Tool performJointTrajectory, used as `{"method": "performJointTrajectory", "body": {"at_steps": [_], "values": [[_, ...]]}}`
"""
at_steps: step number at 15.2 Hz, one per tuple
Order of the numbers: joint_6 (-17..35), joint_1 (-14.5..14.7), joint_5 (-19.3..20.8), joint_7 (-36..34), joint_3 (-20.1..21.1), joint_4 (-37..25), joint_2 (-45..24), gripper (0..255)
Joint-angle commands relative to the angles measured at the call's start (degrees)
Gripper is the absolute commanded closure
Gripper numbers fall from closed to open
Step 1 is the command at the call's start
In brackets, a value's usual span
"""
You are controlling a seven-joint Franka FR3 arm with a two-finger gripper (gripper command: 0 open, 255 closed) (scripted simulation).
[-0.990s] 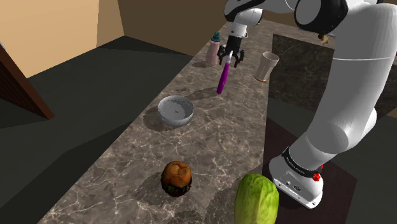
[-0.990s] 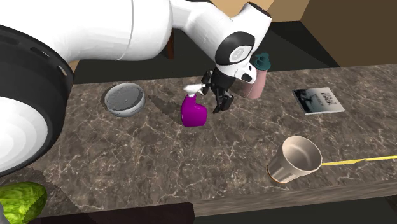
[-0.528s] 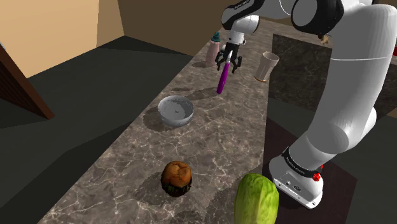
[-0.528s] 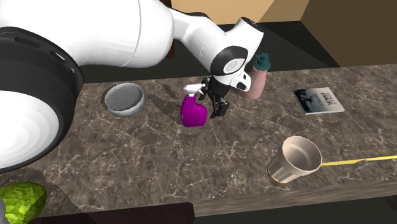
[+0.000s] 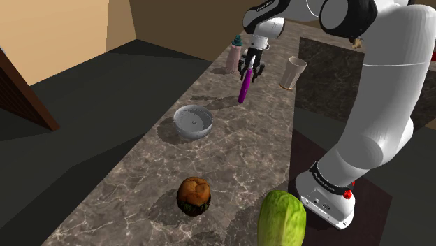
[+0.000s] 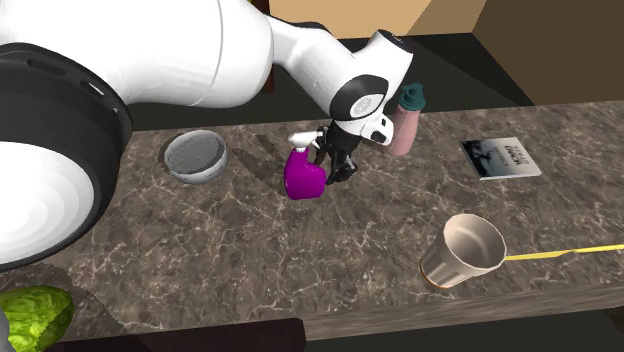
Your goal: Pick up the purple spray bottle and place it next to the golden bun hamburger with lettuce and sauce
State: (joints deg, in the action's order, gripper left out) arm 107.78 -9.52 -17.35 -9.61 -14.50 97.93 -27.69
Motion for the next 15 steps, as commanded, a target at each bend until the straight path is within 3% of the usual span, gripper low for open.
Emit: {"method": "performJointTrajectory", "body": {"at_steps": [1, 9, 15], "values": [[0.00, 0.00, 0.00, 0.00, 0.00, 0.00, 0.00, 255], [0.01, 0.00, 0.00, 0.00, 0.00, 0.01, 0.00, 255], [-3.52, 0.12, 0.78, -0.93, -0.34, -1.52, 2.17, 255]]}}
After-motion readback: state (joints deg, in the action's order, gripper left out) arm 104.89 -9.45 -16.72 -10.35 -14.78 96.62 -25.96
